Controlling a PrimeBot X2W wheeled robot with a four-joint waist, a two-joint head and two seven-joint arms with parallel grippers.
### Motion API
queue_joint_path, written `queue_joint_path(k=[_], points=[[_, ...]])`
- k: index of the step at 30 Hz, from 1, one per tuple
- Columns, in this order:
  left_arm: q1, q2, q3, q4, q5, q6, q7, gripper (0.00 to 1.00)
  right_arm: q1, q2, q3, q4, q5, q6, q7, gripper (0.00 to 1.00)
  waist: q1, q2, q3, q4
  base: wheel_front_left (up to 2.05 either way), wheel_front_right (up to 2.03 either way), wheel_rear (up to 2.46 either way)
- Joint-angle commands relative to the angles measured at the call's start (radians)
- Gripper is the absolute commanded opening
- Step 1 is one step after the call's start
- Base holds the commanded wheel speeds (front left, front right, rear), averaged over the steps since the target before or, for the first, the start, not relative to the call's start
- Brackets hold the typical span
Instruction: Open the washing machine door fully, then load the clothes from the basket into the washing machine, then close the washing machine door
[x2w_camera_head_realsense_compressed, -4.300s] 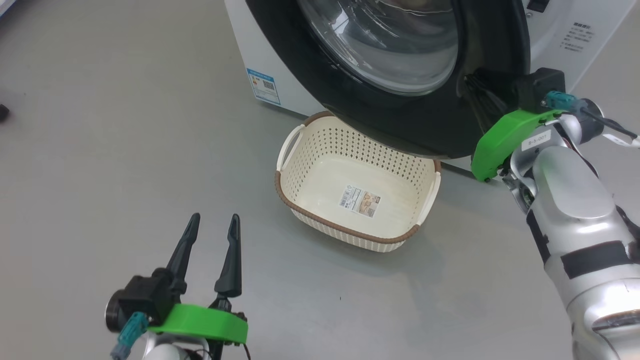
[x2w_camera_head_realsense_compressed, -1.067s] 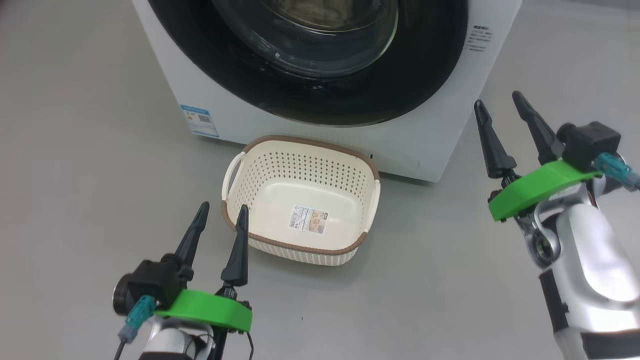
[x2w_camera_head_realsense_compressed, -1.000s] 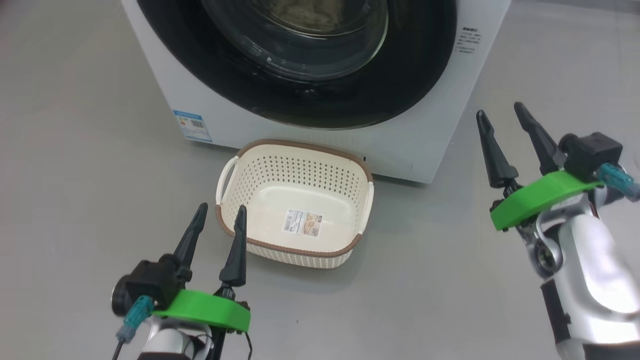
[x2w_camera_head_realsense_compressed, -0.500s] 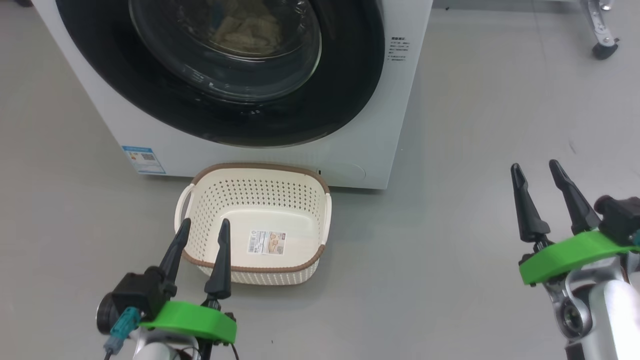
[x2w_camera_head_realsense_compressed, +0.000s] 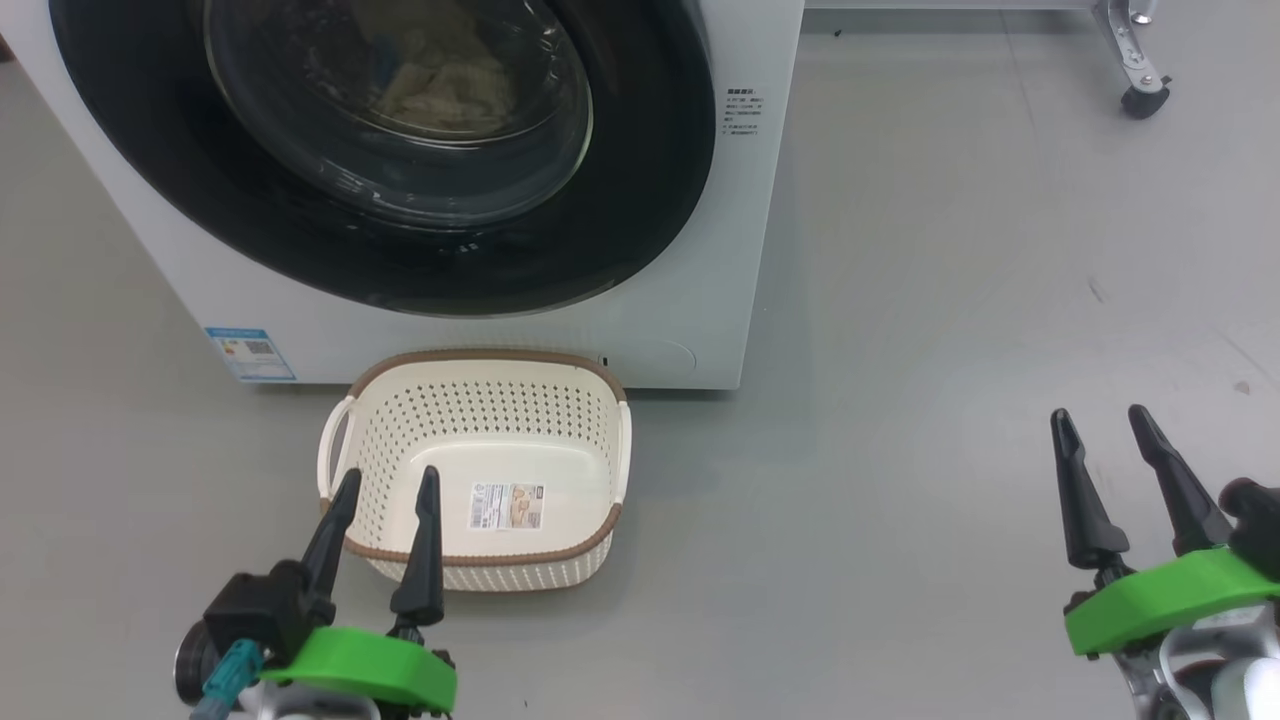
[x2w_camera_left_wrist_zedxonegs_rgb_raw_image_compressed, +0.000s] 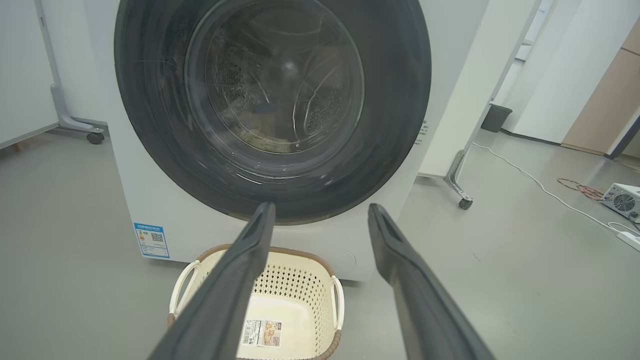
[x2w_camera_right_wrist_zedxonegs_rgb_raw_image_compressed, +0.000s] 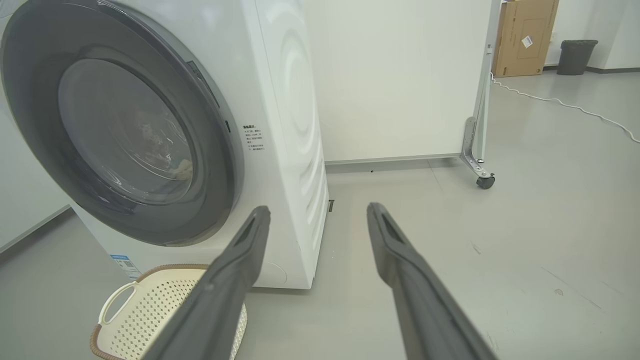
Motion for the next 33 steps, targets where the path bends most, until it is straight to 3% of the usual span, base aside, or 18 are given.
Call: queue_joint_path(k=[1, 33], points=[[-0.021, 0.02, 0.042, -0.04, -0.004, 0.007, 0.0, 1.0, -0.024, -0.008, 0.016, -0.044, 0.008, -0.001, 0.003, 1.0, 0.0001, -0.0001, 0.0, -0.001, 0.0, 0.0, 0.0], [-0.014, 0.033, 0.032, -0.06, -0.016, 0.038, 0.0, 1.0, -0.011, -0.008, 0.004, -0.063, 0.025, -0.001, 0.014, 1.0, 0.0001, -0.0001, 0.022, 0.016, 0.0, 0.0, 0.0]])
